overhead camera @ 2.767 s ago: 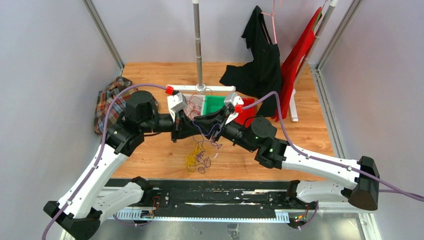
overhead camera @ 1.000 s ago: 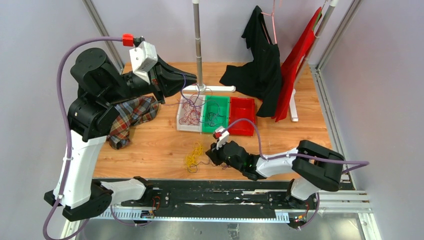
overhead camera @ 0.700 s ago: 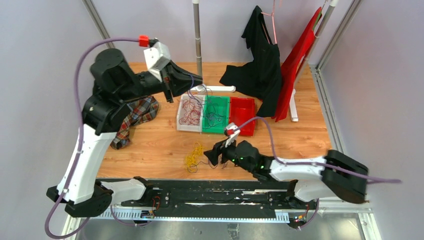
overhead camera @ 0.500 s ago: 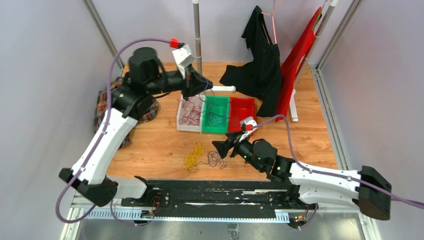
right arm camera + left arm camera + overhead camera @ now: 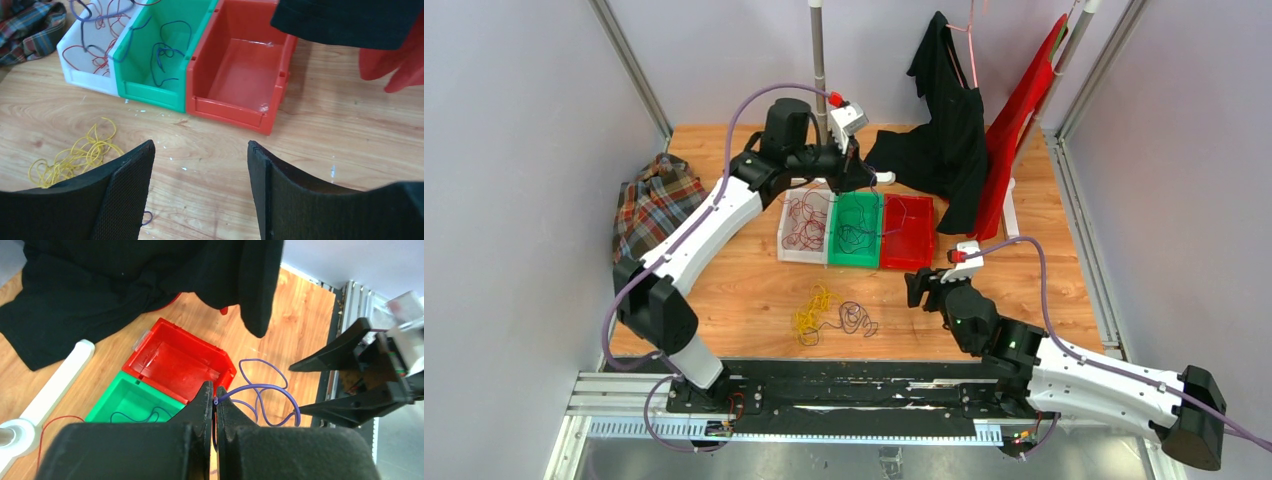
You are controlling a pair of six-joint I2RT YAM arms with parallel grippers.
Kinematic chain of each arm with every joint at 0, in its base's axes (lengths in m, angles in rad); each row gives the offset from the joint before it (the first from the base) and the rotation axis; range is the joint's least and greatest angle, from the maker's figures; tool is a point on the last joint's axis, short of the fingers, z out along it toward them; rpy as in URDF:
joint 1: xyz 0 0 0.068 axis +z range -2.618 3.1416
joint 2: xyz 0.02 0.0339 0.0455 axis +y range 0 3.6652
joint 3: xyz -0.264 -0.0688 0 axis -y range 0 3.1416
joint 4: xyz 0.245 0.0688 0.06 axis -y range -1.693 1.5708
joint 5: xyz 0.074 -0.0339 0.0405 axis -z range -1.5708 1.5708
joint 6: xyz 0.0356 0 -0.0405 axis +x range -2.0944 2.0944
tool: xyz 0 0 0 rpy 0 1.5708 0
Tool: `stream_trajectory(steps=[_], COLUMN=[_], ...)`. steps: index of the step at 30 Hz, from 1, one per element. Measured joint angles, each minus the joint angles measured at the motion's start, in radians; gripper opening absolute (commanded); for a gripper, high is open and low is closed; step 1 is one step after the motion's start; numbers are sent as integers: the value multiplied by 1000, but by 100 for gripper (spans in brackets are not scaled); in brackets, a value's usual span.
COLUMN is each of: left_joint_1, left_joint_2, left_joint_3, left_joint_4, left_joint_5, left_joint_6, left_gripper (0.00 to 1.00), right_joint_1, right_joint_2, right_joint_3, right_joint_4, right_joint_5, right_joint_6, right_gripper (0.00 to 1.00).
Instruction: Untangle the cables
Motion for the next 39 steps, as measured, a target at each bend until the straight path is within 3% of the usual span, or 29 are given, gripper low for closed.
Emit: stream_trajectory(steps=[17, 24, 34, 37, 39], left_joint_1=[88, 123, 73, 35, 6], left_joint_2=[356, 354, 341, 344, 351], left_joint_3=[75, 13, -85, -76, -63], left_joint_4=[15, 63, 82, 61, 43], left_joint_5=[26, -57, -201, -233, -257], left_joint_6=[180, 333, 526, 565, 590], left_gripper=[1, 1, 1, 7, 20], right_joint_1=[-26, -60, -100, -106, -108], right_joint_2=[-13, -11, 7, 16, 18], right_joint_3=[0, -3, -16, -16, -16], right_joint_4=[-78, -85, -92, -92, -96], right_joint_5=[45, 37, 7, 2, -6], right_joint_6=[7, 21, 42, 42, 42], right_gripper=[66, 66, 65, 65, 65])
